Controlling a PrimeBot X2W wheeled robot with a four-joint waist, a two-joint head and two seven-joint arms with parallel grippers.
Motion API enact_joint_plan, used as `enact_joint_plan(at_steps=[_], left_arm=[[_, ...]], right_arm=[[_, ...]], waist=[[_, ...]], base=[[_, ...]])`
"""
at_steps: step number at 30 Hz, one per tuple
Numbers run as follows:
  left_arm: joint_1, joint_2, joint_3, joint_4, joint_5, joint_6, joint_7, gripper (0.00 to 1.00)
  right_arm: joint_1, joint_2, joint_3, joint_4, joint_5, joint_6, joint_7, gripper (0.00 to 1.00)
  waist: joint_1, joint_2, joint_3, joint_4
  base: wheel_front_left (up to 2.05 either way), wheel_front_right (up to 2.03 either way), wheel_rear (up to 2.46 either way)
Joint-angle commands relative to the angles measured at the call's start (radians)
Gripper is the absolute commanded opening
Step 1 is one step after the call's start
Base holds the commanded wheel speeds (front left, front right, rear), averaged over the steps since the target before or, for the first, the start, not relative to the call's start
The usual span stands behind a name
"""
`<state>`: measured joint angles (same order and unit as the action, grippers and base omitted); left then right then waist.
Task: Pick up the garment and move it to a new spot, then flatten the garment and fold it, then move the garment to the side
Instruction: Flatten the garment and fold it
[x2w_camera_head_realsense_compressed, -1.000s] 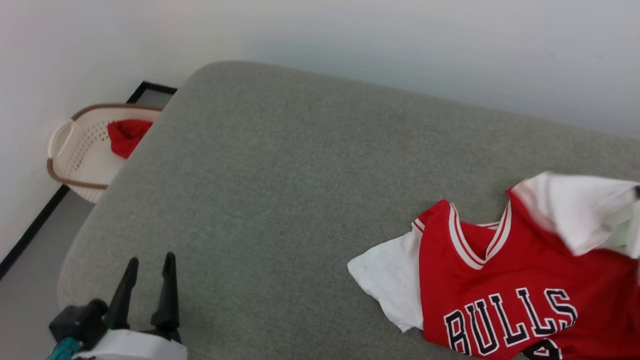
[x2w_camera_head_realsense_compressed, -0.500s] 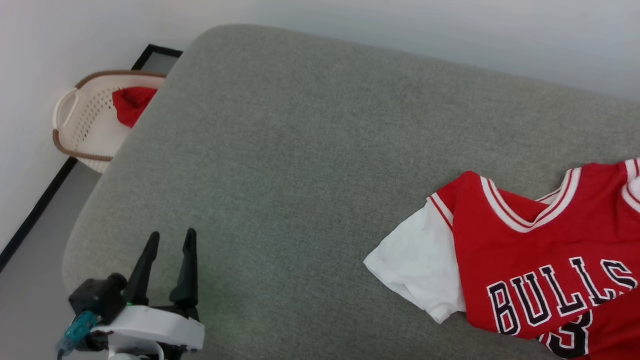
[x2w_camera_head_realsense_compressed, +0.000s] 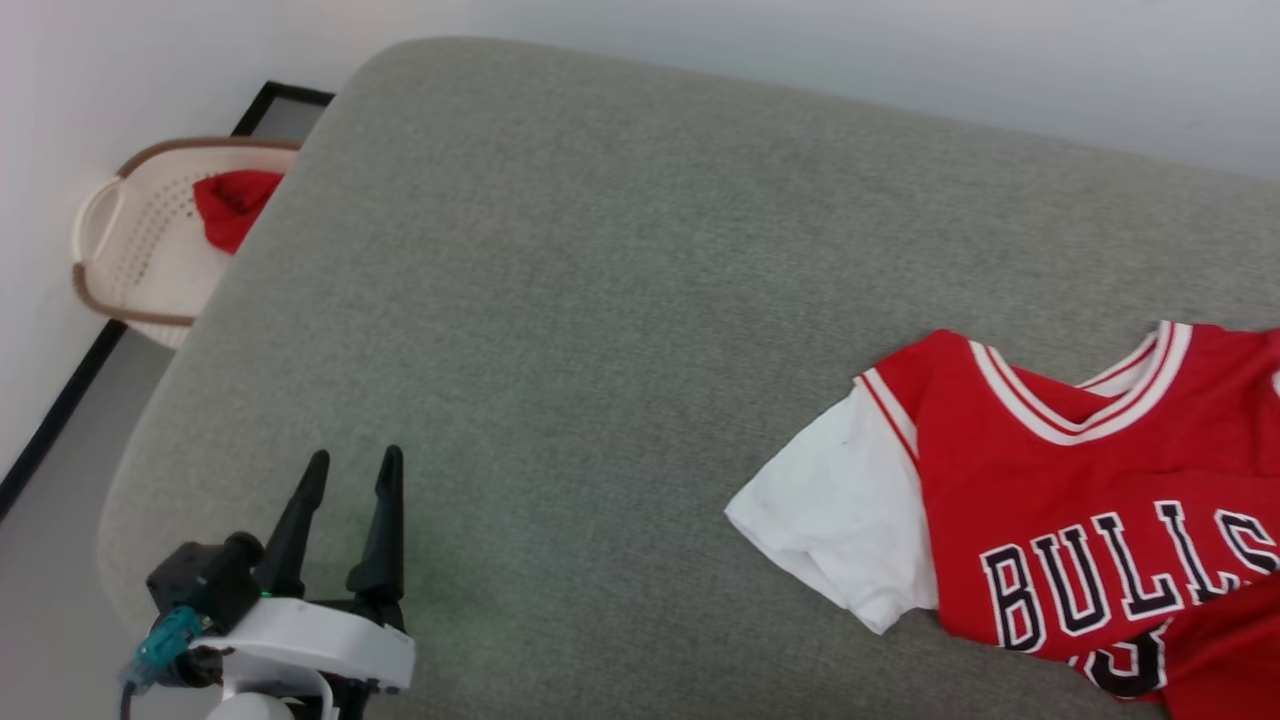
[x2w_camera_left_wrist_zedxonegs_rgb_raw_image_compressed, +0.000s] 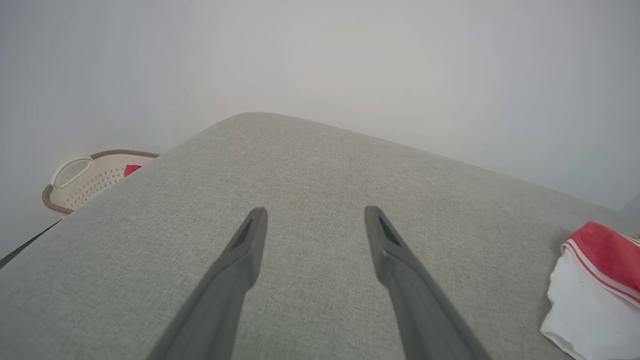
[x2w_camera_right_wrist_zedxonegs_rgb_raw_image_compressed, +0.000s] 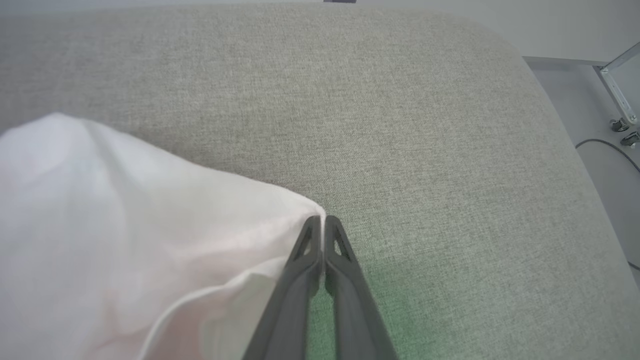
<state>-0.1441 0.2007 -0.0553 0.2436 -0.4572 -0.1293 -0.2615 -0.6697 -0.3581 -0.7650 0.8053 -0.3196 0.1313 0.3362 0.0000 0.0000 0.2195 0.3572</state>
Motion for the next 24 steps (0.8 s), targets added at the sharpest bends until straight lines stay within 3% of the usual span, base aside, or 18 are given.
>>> enact_joint_plan(at_steps=[1, 13, 24], left_arm=[[-0.003, 0.006, 0.003, 0.001, 0.001, -0.002, -0.004, 1.0], [0.059, 0.03, 0.034, -0.008, 0.015, -0.002, -0.004, 1.0], [0.138, 0.045, 0.074, -0.047, 0.038, -0.002, -0.004, 1.0]], right_arm=[[-0.008, 0.009, 0.009, 0.002, -0.002, -0.001, -0.007, 1.0], [0.027, 0.063, 0.248, -0.067, 0.109, -0.001, -0.128, 1.0], [0.225, 0.115, 0.53, -0.365, 0.335, -0.001, -0.222, 1.0]], waist=[[0.0, 0.0, -0.012, -0.017], [0.0, 0.0, -0.118, -0.112], [0.0, 0.0, -0.223, -0.197]], base=[[0.0, 0.0, 0.0], [0.0, 0.0, 0.0], [0.0, 0.0, 0.0]])
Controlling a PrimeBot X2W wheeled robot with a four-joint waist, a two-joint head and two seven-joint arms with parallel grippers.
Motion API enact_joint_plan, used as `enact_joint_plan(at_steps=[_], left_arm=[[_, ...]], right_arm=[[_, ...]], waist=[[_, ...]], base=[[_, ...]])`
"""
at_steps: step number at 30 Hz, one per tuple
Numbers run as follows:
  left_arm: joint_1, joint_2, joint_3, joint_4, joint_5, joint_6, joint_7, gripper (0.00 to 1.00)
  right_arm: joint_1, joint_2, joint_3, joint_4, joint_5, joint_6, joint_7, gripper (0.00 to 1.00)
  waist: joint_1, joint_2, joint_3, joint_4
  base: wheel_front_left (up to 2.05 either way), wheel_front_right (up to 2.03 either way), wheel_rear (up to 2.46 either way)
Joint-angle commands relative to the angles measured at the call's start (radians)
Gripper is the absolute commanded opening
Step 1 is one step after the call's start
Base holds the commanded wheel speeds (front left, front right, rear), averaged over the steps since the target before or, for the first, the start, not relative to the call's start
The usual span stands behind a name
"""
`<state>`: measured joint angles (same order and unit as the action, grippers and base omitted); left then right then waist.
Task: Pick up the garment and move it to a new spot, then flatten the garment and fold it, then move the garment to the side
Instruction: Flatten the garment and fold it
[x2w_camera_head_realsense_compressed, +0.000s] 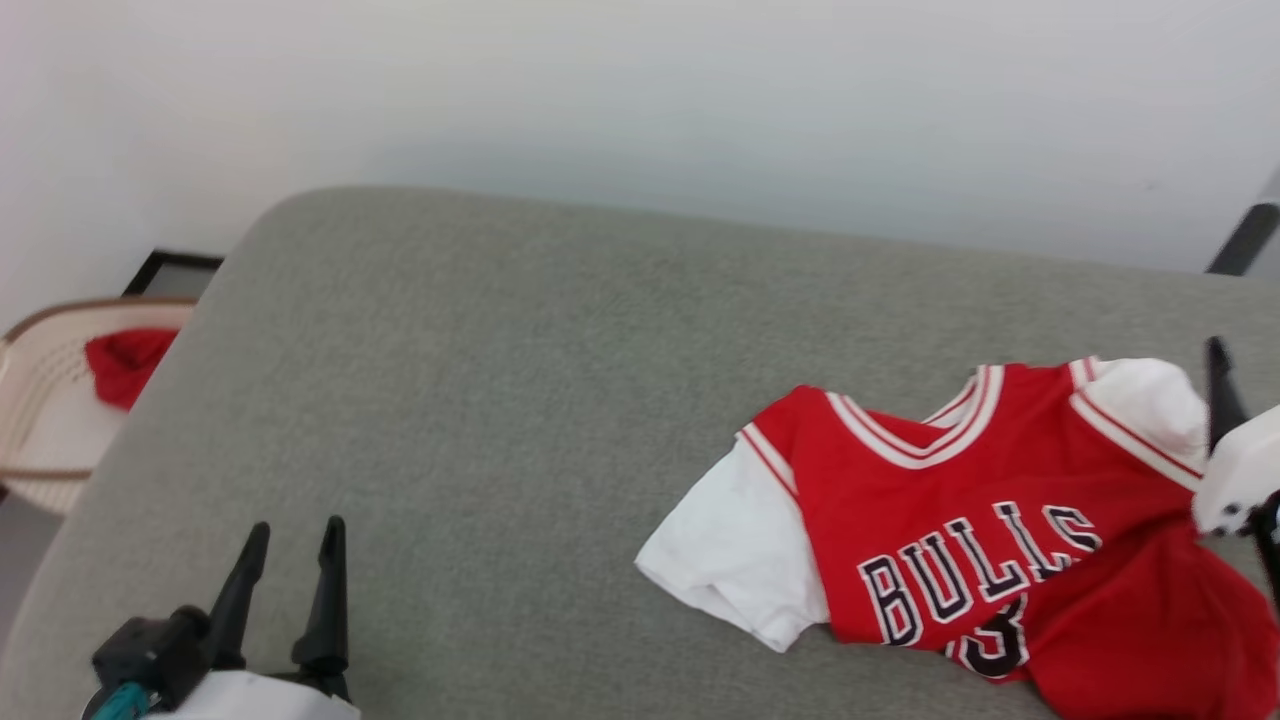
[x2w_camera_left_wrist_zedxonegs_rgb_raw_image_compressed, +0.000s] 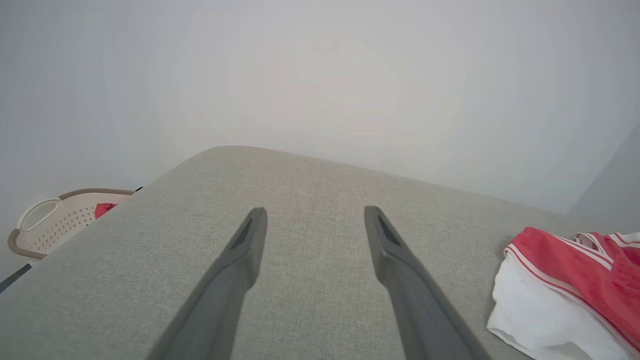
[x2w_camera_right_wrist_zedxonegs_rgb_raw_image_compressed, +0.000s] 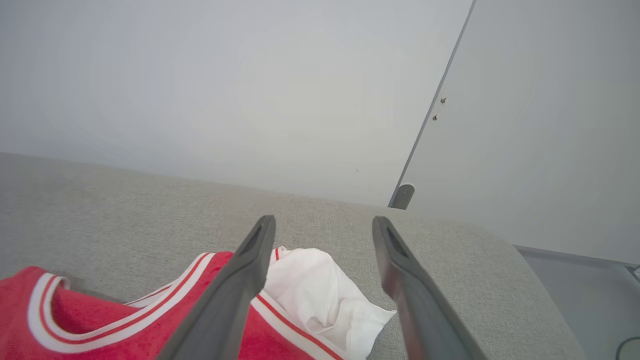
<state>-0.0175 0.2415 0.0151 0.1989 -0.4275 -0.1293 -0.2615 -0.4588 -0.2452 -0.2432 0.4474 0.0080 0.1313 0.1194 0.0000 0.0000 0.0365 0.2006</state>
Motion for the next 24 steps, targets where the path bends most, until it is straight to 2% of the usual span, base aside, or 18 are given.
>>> enact_joint_plan(at_steps=[1, 11, 18, 24], left_arm=[[0.015, 0.004, 0.007, -0.006, 0.01, -0.002, -0.004, 1.0], [0.041, 0.004, 0.027, -0.058, 0.025, -0.002, -0.004, 1.0], [0.013, 0.025, 0.013, -0.071, 0.015, -0.002, -0.004, 1.0], [-0.039, 0.057, -0.02, -0.076, -0.007, -0.002, -0.004, 1.0]], right_arm=[[0.037, 0.008, 0.023, -0.037, 0.021, -0.001, -0.008, 1.0], [0.189, 0.051, 0.089, -0.254, 0.078, -0.001, -0.028, 1.0], [0.211, 0.065, 0.106, -0.326, 0.089, -0.001, -0.021, 1.0], [0.196, 0.064, 0.111, -0.339, 0.103, -0.001, -0.013, 1.0]], waist=[[0.0, 0.0, -0.046, -0.048], [0.0, 0.0, -0.051, -0.125], [0.0, 0.0, -0.021, -0.183], [0.0, 0.0, 0.018, -0.215]], base=[[0.0, 0.0, 0.0], [0.0, 0.0, 0.0], [0.0, 0.0, 0.0], [0.0, 0.0, 0.0]])
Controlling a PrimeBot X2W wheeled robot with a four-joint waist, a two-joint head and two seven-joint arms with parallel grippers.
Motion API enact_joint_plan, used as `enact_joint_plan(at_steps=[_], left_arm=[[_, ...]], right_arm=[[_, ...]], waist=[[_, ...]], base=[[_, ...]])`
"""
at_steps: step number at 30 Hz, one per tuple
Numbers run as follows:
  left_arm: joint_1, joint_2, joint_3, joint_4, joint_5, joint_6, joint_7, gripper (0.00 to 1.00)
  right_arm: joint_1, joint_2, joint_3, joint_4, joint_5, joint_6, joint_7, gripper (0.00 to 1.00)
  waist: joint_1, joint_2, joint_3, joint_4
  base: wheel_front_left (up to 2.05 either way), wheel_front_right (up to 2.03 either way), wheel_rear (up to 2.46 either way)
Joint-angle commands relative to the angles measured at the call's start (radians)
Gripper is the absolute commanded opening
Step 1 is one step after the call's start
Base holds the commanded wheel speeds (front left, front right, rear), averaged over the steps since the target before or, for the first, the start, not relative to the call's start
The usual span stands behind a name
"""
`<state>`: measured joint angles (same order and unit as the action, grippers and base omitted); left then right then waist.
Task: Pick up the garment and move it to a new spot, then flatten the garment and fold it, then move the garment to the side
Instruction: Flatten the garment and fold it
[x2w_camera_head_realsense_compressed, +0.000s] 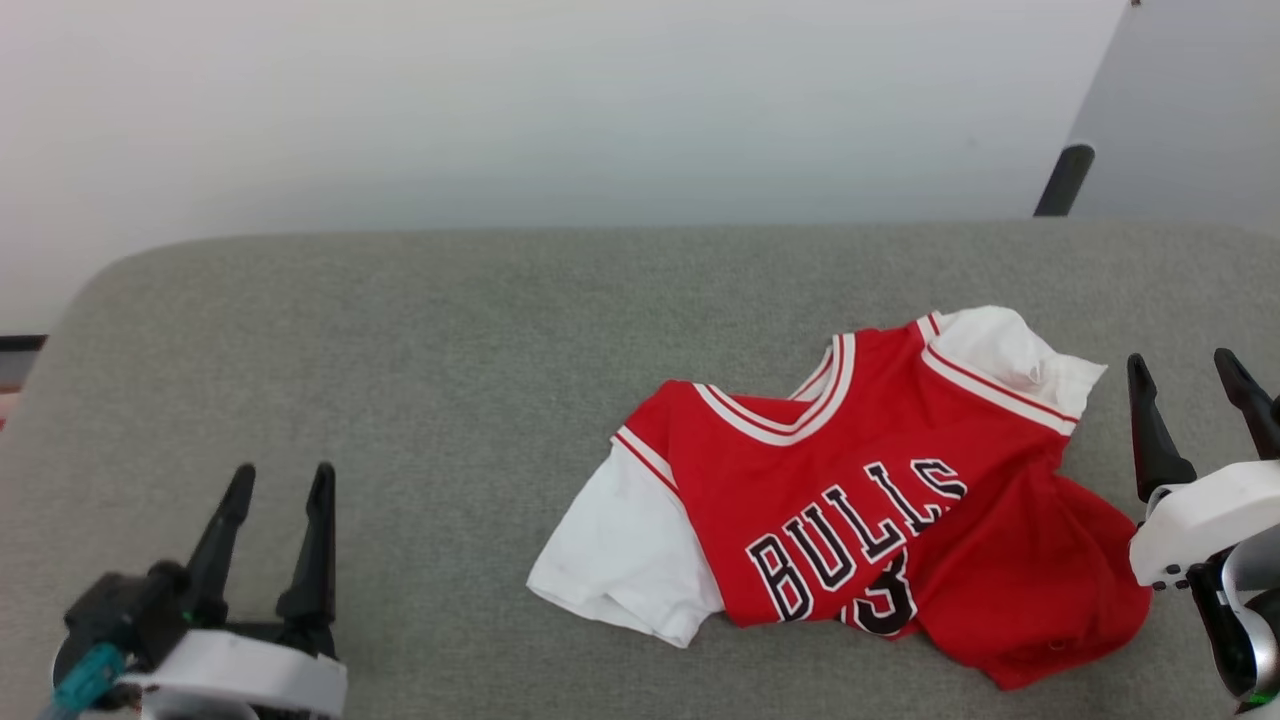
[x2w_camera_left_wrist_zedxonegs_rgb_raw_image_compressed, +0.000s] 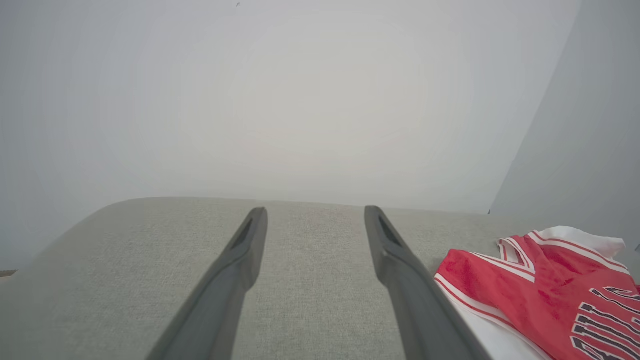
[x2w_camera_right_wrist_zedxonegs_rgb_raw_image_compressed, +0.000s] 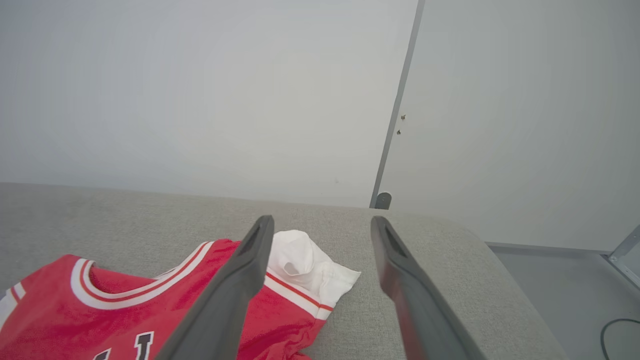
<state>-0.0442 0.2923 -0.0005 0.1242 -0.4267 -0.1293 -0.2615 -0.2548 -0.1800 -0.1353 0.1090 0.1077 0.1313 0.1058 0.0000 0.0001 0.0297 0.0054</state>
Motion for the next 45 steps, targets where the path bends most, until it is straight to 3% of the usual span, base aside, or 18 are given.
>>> enact_joint_plan(at_steps=[1, 14, 30, 31, 32, 33, 34, 45], left_arm=[[-0.024, 0.015, -0.013, 0.001, -0.011, -0.002, -0.004, 1.0], [-0.236, 0.122, -0.144, 0.019, -0.069, -0.002, 0.034, 1.0], [-0.372, 0.118, -0.249, 0.087, -0.095, -0.001, 0.004, 1.0], [-0.376, 0.117, -0.253, 0.091, -0.095, -0.001, 0.004, 1.0], [-0.38, 0.114, -0.255, 0.096, -0.097, -0.001, 0.002, 1.0], [-0.383, 0.112, -0.259, 0.099, -0.099, -0.001, 0.001, 1.0], [-0.385, 0.111, -0.262, 0.101, -0.1, -0.001, -0.001, 1.0], [-0.36, 0.102, -0.242, 0.103, -0.094, -0.001, -0.005, 1.0]], right_arm=[[-0.012, -0.004, 0.003, 0.003, 0.008, -0.001, 0.005, 1.0], [-0.162, -0.077, 0.086, 0.126, 0.07, -0.001, 0.081, 1.0], [-0.377, -0.177, 0.265, 0.418, 0.107, -0.001, 0.191, 1.0], [-0.389, -0.172, 0.266, 0.437, 0.11, -0.001, 0.19, 0.97], [-0.399, -0.168, 0.263, 0.458, 0.112, -0.001, 0.192, 0.49], [-0.408, -0.168, 0.259, 0.481, 0.11, -0.001, 0.199, 0.09], [-0.418, -0.168, 0.257, 0.498, 0.107, -0.001, 0.2, 0.0], [-0.483, -0.195, 0.2, 0.576, 0.114, -0.001, 0.221, 0.0]], waist=[[0.0, -0.0001, 0.032, -0.022], [0.0, -0.0001, 0.159, -0.013], [0.0, -0.0001, 0.253, 0.089], [0.0, -0.0001, 0.256, 0.095], [0.0, -0.0001, 0.258, 0.1], [0.0, -0.0001, 0.259, 0.105], [0.0, -0.0001, 0.259, 0.11], [0.0, -0.0001, 0.246, 0.129]], base=[[0.0, 0.0, 0.0], [0.0, 0.0, 0.0], [0.0, 0.0, 0.0], [0.0, 0.0, 0.0], [0.0, 0.0, 0.0], [0.0, 0.0, 0.0], [0.0, 0.0, 0.0], [0.0, 0.0, 0.0]])
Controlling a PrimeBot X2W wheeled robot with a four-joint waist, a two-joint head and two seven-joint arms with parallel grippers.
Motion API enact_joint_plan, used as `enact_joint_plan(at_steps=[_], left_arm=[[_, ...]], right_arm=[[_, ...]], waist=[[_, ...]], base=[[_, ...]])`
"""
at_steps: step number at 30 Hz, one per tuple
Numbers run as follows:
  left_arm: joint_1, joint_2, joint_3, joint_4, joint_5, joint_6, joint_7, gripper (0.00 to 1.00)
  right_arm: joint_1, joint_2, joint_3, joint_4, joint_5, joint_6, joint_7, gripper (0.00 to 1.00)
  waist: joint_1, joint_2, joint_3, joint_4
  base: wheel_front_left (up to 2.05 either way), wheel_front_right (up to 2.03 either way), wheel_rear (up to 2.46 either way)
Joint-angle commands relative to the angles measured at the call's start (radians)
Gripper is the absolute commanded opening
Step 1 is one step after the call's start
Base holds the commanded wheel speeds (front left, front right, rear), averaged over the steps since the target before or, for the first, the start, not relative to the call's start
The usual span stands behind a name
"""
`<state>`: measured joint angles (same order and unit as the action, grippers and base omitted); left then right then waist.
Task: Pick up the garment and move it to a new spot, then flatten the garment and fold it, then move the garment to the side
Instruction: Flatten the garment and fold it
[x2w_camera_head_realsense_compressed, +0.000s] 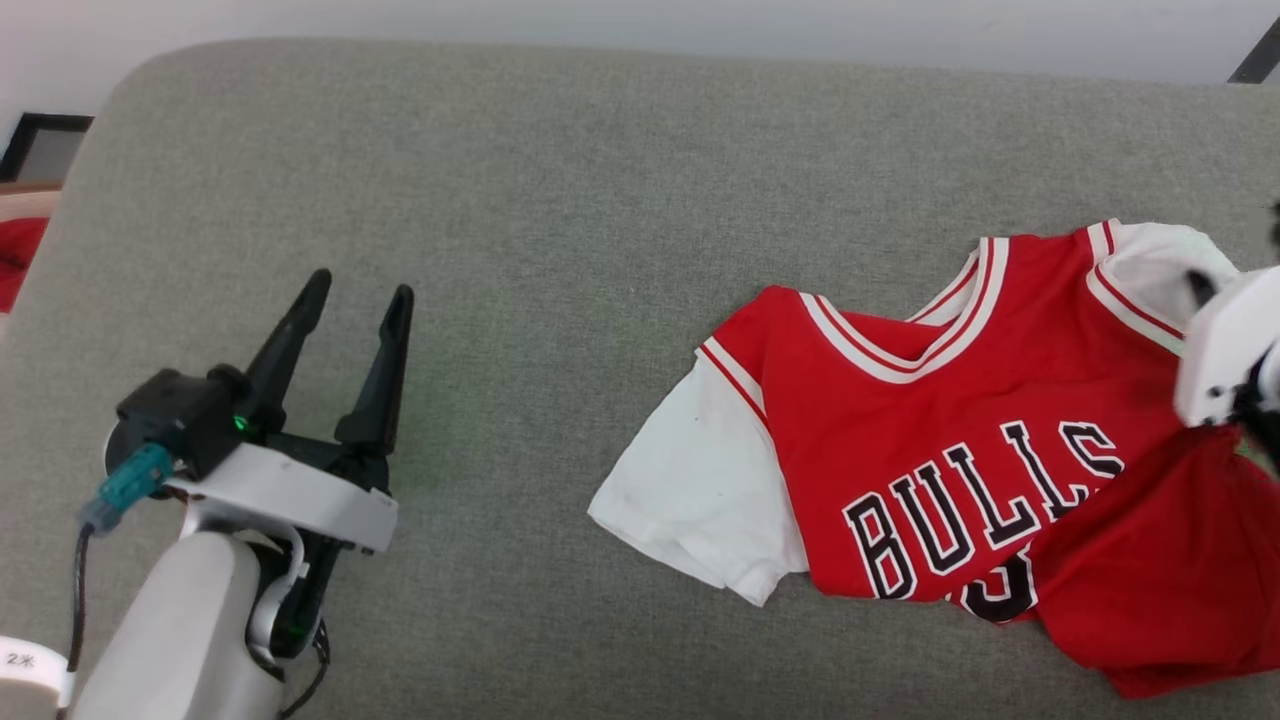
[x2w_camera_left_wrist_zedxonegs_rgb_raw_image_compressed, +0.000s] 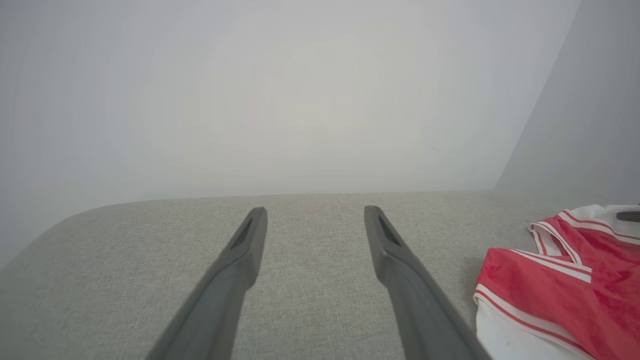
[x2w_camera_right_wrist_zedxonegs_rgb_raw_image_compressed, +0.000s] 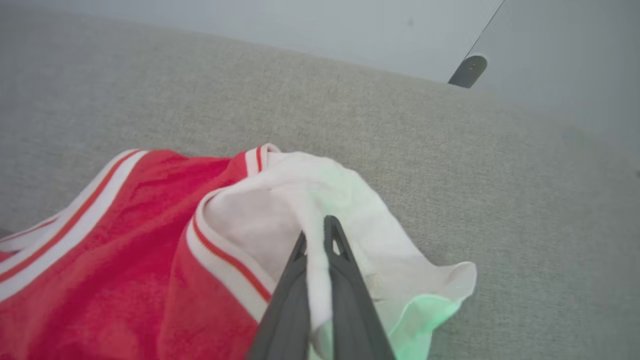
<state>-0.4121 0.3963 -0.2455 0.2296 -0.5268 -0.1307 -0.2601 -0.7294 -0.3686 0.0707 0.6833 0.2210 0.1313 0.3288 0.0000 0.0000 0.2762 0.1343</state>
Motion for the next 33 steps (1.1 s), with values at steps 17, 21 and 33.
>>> enact_joint_plan(at_steps=[17, 21, 33], left_arm=[[0.034, -0.003, 0.03, -0.023, 0.018, 0.001, -0.005, 1.0], [0.035, 0.001, 0.034, -0.023, 0.022, 0.001, -0.005, 1.0], [0.047, 0.041, 0.013, -0.022, -0.003, 0.001, 0.008, 1.0]], right_arm=[[0.031, -0.017, -0.419, 0.099, -0.208, -0.001, 0.047, 0.0], [0.048, 0.013, -0.462, 0.084, -0.253, -0.001, 0.038, 0.48], [0.114, 0.088, -0.368, -0.067, -0.201, -0.001, 0.023, 1.0]], waist=[[0.0, 0.0, -0.006, 0.0], [0.0, 0.0, -0.006, -0.006], [0.0, 0.0, -0.068, -0.051]], base=[[0.0, 0.0, 0.0], [0.0, 0.0, 0.0], [0.0, 0.0, 0.0]])
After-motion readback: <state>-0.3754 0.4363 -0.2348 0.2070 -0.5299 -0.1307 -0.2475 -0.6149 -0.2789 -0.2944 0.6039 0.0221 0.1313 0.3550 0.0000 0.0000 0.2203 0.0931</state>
